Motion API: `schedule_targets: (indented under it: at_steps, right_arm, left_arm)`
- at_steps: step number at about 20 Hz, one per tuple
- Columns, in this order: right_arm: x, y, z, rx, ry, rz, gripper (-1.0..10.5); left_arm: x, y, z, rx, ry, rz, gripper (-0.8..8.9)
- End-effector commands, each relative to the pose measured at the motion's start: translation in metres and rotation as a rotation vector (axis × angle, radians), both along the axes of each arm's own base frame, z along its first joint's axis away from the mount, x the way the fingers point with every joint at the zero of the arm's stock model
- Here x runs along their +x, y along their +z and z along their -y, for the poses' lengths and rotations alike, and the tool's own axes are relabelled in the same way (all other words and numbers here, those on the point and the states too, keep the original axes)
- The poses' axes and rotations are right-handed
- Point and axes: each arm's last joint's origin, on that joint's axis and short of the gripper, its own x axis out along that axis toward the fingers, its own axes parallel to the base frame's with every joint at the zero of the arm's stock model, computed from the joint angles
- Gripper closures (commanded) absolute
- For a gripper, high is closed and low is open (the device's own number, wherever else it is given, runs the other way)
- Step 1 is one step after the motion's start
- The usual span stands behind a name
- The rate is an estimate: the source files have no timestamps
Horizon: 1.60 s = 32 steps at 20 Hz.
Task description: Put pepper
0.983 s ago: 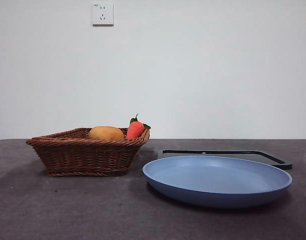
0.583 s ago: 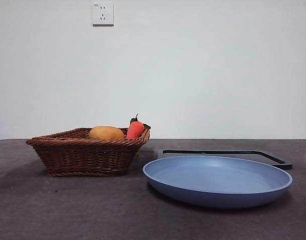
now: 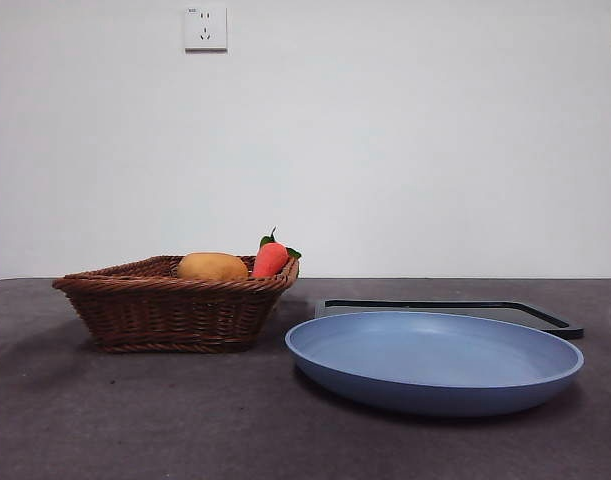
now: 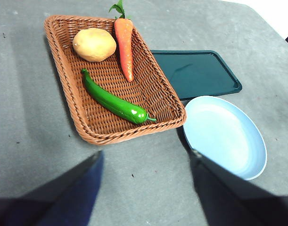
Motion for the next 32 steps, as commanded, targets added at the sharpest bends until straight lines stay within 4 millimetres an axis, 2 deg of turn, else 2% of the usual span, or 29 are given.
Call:
schedule_targets:
  at_steps: [1,7,12,16,23,28,30,32]
  right_arm:
    - [0.009,0.001,-0.001,0.002,-0.002,-0.018,6.5]
    - [0.055,-0.022,-0.004,0.001,-0.010,-0.135,6.5]
    - [0.103,-0.063,-0.013,-0.015,0.014,-0.271,6.5]
    - [0.131,-0.097,-0.025,-0.034,0.045,-0.344,6.5]
    - [0.150,-0.139,-0.043,-0.079,0.089,-0.433,6.5]
    - [0.154,-0.154,-0.052,-0.099,0.118,-0.466,8.2]
    - [0.154,-0.155,-0.052,-0.110,0.111,-0.465,9.3]
    - [0.154,-0.155,-0.049,-0.107,0.102,-0.466,9.4]
  left_arm:
    - [0.000,0.004,0.000,0.008,-0.009,0.023,4.65]
    - [0.000,0.004,0.000,0.008,-0.009,0.023,4.65]
    - [0.000,0.004,0.000,0.008,-0.009,0.023,4.65]
    - [0.000,0.004,0.000,0.008,-0.009,0.023,4.65]
    - [0.000,0.004,0.000,0.008,-0.008,0.023,4.65]
    - [0.000,0.004,0.000,0.004,-0.005,0.020,4.65]
    - [0.000,0.004,0.000,0.004,-0.004,0.019,4.65]
    - [0.002,0.004,0.000,0.004,-0.004,0.011,4.65]
